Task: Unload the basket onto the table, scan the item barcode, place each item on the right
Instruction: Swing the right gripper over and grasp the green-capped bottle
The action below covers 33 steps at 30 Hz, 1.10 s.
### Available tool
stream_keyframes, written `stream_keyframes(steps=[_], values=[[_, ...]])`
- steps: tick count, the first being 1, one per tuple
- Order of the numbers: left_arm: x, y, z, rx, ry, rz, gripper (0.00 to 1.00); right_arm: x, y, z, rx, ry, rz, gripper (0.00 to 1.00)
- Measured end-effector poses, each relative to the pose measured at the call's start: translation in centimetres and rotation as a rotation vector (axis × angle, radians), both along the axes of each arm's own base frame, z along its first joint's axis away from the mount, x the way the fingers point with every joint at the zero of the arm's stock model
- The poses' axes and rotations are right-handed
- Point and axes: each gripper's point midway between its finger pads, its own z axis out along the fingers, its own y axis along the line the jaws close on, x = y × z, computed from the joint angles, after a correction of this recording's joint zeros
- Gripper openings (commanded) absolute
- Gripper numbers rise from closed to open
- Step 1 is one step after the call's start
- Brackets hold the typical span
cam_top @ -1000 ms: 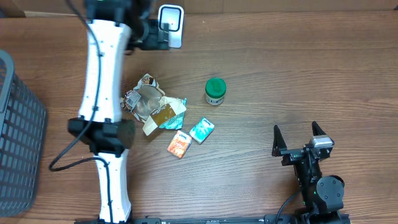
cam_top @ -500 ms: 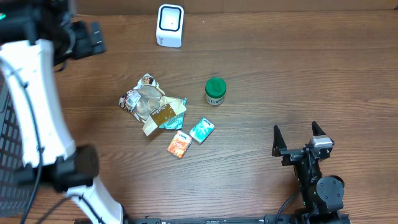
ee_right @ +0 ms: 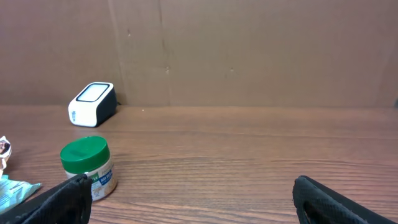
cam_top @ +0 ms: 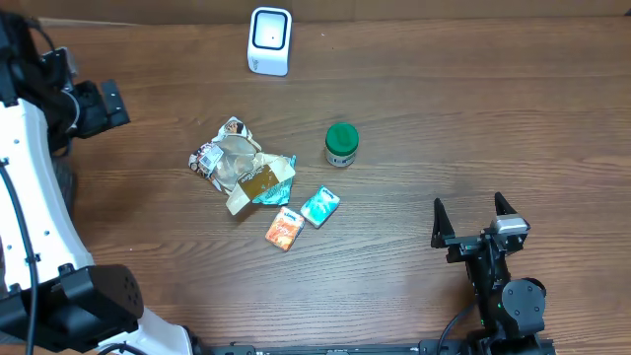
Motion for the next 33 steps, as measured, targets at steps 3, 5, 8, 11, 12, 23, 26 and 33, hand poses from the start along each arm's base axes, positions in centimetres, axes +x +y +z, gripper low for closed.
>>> stream_keyframes(steps=[3,5,8,11,12,23,26,33], values=[[-0.3,1.2,-0.1,0.004,-0.002,0.014,1.0,0.0,0.0,0.0,0.0,-0.001,0.0,1.0],[-0.4,1.3,-0.1,0.006,-0.001,0.009,1.0,0.0,0.0,0.0,0.0,0.0,0.0,1.0],[-0.3,1.2,-0.1,0.004,-0.003,0.003,1.0,0.0,0.1,0.0,0.0,0.0,0.008,1.0],[-0.3,1.2,-0.1,0.005,-0.003,0.0,1.0,-0.2,1.1,0.1,0.002,-0.004,0.066,1.0],[-0.3,1.2,-0.1,0.005,-0.003,0.0,1.0,-0.3,1.8,0.2,0.003,-0.007,0.106,1.0],[-0.3,1.1,-0.1,-0.001,-0.006,-0.003,1.0,-1.3,5.2,8.8,0.029,0.139,0.312,1.0],[-0.2,1.0,-0.1,-0.004,-0.008,-0.004,1.0,-0.9,5.9,12.1,0.033,0.259,0.344,1.0],[-0.2,0.9,-0.2,-0.008,-0.007,-0.006,1.0,5.4,9.0,16.3,0.067,0.667,0.436,1.0]])
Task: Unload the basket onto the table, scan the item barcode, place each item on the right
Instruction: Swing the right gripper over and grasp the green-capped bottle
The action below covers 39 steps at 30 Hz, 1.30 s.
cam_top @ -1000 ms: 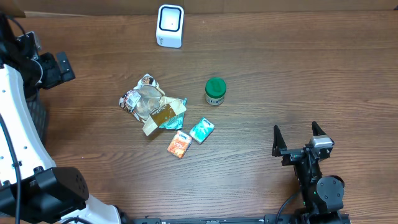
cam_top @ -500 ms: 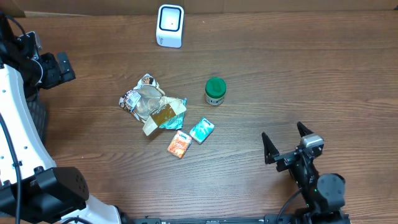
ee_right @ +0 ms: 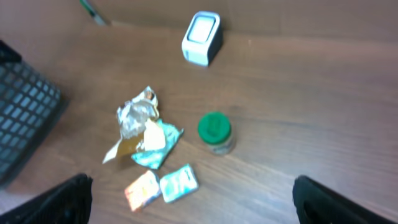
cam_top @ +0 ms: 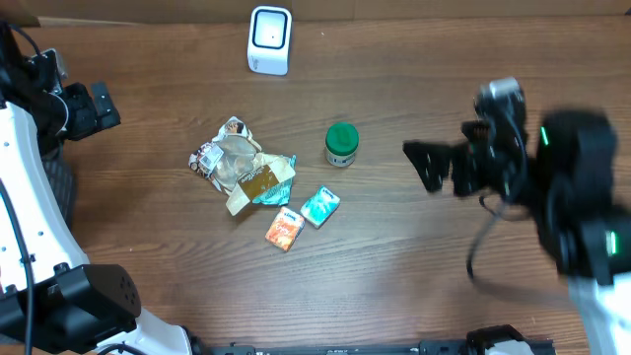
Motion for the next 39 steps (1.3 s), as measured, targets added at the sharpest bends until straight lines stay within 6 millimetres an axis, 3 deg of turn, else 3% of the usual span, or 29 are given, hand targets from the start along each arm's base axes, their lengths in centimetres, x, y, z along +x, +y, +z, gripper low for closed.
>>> stream_keyframes(steps=[2,3,5,11,13,16,20,24,25,30,39], values=[[0.0,0.0,0.0,0.0,0.001,0.0,1.0,2.1,0.9,-0.2,-0.01,0.072,0.018,1.0],[0.0,0.0,0.0,-0.001,0.002,0.0,1.0,4.0,2.0,-1.2,-0.018,0.138,0.041,1.0],[0.0,0.0,-0.1,-0.001,0.003,0.0,1.0,5.4,3.2,-3.1,-0.037,0.235,0.062,1.0],[0.0,0.0,-0.1,0.0,0.002,0.0,1.0,11.6,6.5,-8.6,-0.033,0.283,0.111,0.99],[0.0,0.0,-0.1,-0.001,0.002,0.0,1.0,12.6,7.2,-9.8,-0.027,0.282,0.143,0.97],[0.0,0.0,-0.1,-0.001,0.002,0.0,1.0,13.1,8.0,-11.9,-0.092,0.284,0.172,0.97],[0.0,0.0,-0.1,-0.001,0.002,0.0,1.0,12.6,10.4,-15.2,-0.268,0.271,0.225,0.98],[0.0,0.0,-0.1,0.0,0.002,0.0,1.0,11.6,13.4,-19.8,-0.486,0.261,0.301,0.97],[0.0,0.0,-0.1,-0.001,0.002,0.0,1.0,11.8,13.3,-21.1,-0.536,0.268,0.298,0.97],[0.0,0.0,-0.1,-0.001,0.002,0.0,1.0,13.0,11.7,-23.9,-0.623,0.296,0.266,0.98],[0.0,0.0,-0.1,0.0,0.002,0.0,1.0,12.8,10.9,-25.2,-0.613,0.344,0.234,0.84]])
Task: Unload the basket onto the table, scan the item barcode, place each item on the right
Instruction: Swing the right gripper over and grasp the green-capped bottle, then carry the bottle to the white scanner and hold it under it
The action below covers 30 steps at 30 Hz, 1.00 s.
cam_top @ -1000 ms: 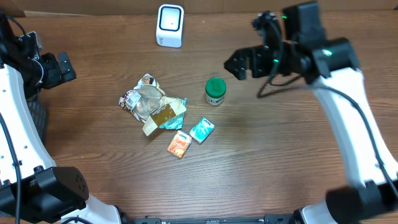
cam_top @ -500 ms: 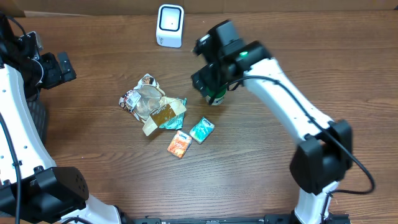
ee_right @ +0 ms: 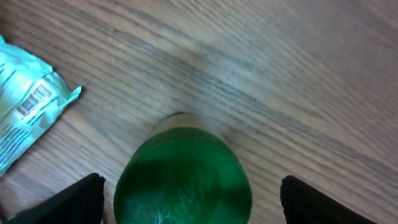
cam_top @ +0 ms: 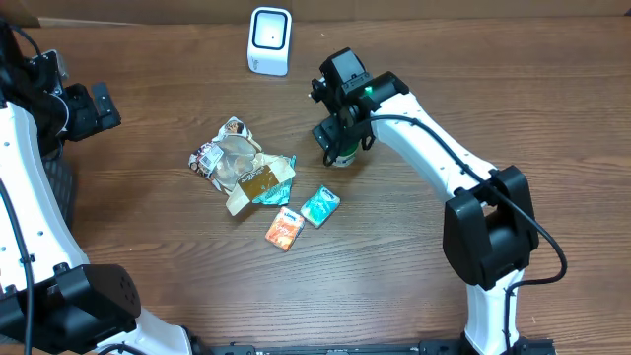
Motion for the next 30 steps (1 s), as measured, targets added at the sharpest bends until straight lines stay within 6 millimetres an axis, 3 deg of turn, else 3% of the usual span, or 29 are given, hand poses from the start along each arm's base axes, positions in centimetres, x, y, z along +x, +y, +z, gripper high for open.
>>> stream_keyframes(steps=[11,17,24,26,30], values=[[0.0,0.0,0.0,0.0,0.0,0.0,1.0,-0.7,-0.9,-2.1,0.068,0.076,-0.036,0.82],[0.0,0.0,0.0,0.0,0.0,0.0,1.0,-0.1,-0.5,-1.9,0.091,0.055,-0.047,0.41],[0.0,0.0,0.0,0.0,0.0,0.0,1.0,-0.7,-0.7,-1.5,0.106,0.102,-0.14,0.38],[0.0,0.0,0.0,0.0,0.0,0.0,1.0,-1.2,-0.3,-0.2,0.135,0.138,-0.15,0.36],[0.0,0.0,0.0,0.0,-0.001,0.0,1.0,-1.2,2.1,6.1,0.325,0.202,-0.134,0.36]])
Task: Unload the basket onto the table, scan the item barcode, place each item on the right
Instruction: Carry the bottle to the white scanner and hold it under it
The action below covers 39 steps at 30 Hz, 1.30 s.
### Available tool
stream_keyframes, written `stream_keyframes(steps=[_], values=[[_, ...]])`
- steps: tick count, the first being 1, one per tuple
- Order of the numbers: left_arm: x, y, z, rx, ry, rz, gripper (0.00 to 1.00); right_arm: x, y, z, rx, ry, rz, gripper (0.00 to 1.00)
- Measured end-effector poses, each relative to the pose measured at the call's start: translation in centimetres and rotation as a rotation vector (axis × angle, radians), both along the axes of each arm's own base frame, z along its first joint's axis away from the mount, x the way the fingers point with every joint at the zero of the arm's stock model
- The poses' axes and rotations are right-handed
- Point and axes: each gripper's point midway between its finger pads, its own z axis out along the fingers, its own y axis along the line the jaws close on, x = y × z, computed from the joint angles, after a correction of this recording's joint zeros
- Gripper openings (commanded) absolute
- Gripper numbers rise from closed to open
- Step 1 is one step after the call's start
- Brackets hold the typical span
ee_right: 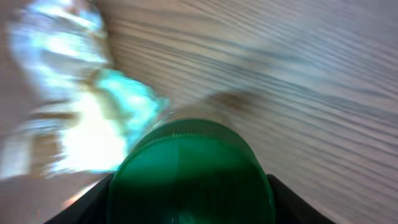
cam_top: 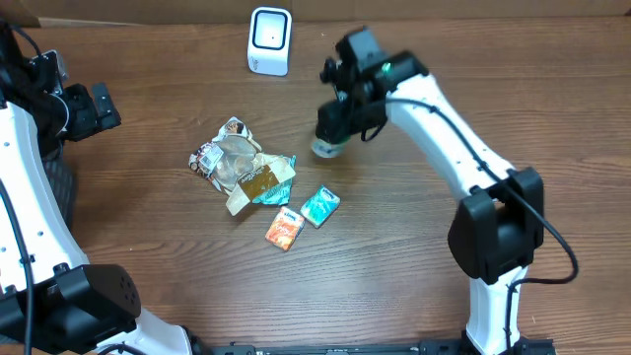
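Observation:
A small white jar with a green lid sits between my right gripper's dark fingers, and the gripper is shut on it. Overhead, the right gripper covers the lid, and only the jar's pale body shows, tilted and seemingly off the wood. The white barcode scanner stands at the table's far edge, to the left of the jar. My left gripper hangs at the far left, away from everything. Its jaws are too small to read.
Crumpled foil wrappers lie left of the jar. A teal packet and an orange packet lie in front of them. A dark gridded object sits at the left edge. The right wrist view is motion-blurred.
My right gripper stood open around the jar as it stood upright on the table. Now it is shut on the jar, which sits a little further left and tilted. The left arm has not moved.
My right gripper first rested open at the near right of the table. Then it was raised above the right side, facing the items. A second ago it straddled the green-lidded jar, and now it holds that jar. The scanner and packets have stayed put.

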Motion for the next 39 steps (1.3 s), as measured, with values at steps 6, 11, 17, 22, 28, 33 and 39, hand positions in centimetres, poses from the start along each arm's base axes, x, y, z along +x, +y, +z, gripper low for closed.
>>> stream_keyframes(steps=[6,11,17,22,28,33,39], values=[[0.0,0.0,0.0,0.0,0.001,0.0,1.0,-2.5,2.2,10.8,0.387,0.11,0.067,0.31],[0.0,0.0,0.0,0.0,0.001,0.0,1.0,-3.7,2.3,17.7,0.649,0.134,0.129,0.31],[0.0,0.0,0.0,0.0,0.001,0.0,1.0,-2.9,1.8,18.2,0.672,0.101,0.13,0.31],[0.0,0.0,0.0,0.0,0.001,0.0,1.0,1.8,2.5,16.1,0.428,-0.19,0.084,0.3],[0.0,0.0,0.0,0.0,0.001,0.0,1.0,9.1,6.8,16.9,0.205,-0.696,0.007,0.27],[0.0,0.0,0.0,0.0,0.0,0.0,1.0,13.8,8.4,17.0,0.096,-1.001,0.034,0.27],[0.0,0.0,0.0,-0.001,0.001,0.0,1.0,19.1,9.4,11.3,-0.136,-1.235,0.193,0.26]])
